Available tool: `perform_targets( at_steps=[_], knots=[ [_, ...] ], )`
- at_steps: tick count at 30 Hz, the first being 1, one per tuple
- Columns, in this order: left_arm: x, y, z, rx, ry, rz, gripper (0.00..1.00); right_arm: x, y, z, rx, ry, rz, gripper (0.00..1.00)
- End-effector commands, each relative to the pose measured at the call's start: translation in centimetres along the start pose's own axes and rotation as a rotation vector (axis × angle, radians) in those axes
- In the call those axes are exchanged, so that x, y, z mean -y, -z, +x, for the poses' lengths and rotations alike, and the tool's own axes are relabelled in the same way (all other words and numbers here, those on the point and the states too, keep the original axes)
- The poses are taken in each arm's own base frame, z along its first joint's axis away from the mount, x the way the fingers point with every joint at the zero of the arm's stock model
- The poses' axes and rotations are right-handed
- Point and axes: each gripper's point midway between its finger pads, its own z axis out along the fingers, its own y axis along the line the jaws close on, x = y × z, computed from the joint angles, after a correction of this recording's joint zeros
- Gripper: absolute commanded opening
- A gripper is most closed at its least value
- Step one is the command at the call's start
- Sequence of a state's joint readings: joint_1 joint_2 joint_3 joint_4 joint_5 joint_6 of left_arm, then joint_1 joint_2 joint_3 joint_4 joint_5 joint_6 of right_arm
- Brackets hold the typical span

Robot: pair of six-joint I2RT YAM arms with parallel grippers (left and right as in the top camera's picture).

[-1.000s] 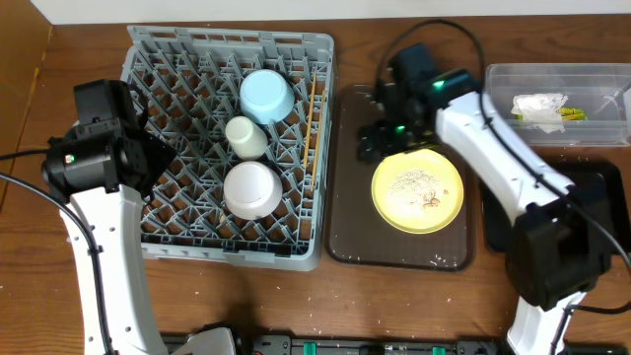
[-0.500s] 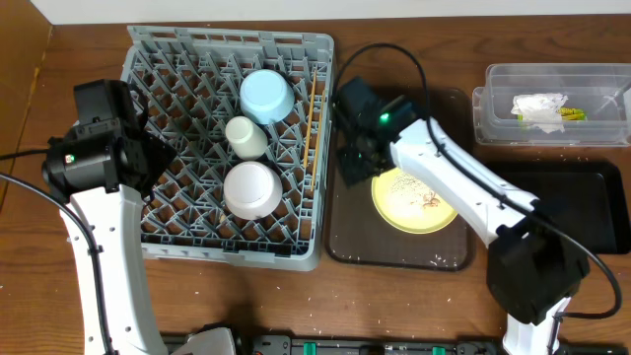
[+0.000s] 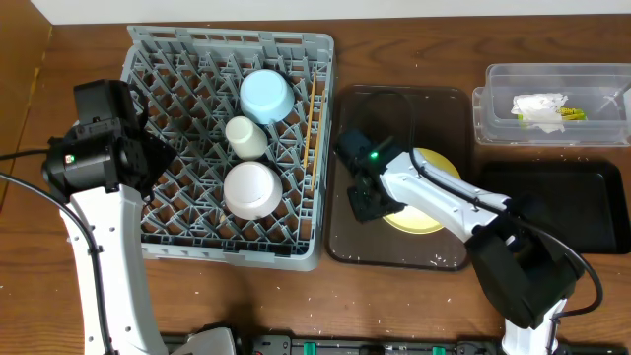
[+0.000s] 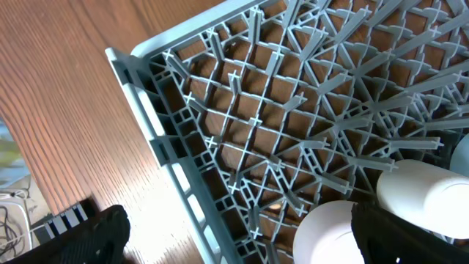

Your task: Sort waste into correct bins and load items into the dishwasher

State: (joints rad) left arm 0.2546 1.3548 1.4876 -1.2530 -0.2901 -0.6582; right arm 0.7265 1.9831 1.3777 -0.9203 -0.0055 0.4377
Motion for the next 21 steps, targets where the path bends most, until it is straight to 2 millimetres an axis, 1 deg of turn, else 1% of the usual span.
perform_targets(
  at_steps=[1, 4, 8, 10, 13, 17, 21],
  knots=[
    [-0.1, 0.4, -0.4, 0.013, 0.023, 0.006, 0.98, -0.4, 0.0, -0.2, 0.022, -0.015, 0.007, 0.40],
    [-0.1, 0.4, -0.4, 0.013, 0.023, 0.006, 0.98, -0.4, -0.1, -0.8, 0.049, -0.016, 0.008, 0.30],
    [-0.1, 0.4, -0.4, 0.013, 0.023, 0.006, 0.98, 1.1, -0.3, -1.8, 0.112, -0.054, 0.091, 0.29],
    [-0.1, 0.4, -0.4, 0.013, 0.023, 0.006, 0.98, 1.4, -0.4, -2.2, 0.138, -0.056, 0.109, 0.29],
    [-0.1, 0.4, -0.4, 0.013, 0.023, 0.006, 0.98, 1.1, -0.5, -3.0, 0.174, -0.060, 0.096, 0.29],
    [-0.1, 0.4, -0.4, 0.013, 0.023, 0.006, 0.98, 0.5, -0.3, -4.3, 0.223, -0.065, 0.071, 0.24],
    [-0.1, 0.4, -0.4, 0.013, 0.023, 0.006, 0.98, 0.3, -0.2, -4.8, 0.245, -0.067, 0.060, 0.24]
  ],
)
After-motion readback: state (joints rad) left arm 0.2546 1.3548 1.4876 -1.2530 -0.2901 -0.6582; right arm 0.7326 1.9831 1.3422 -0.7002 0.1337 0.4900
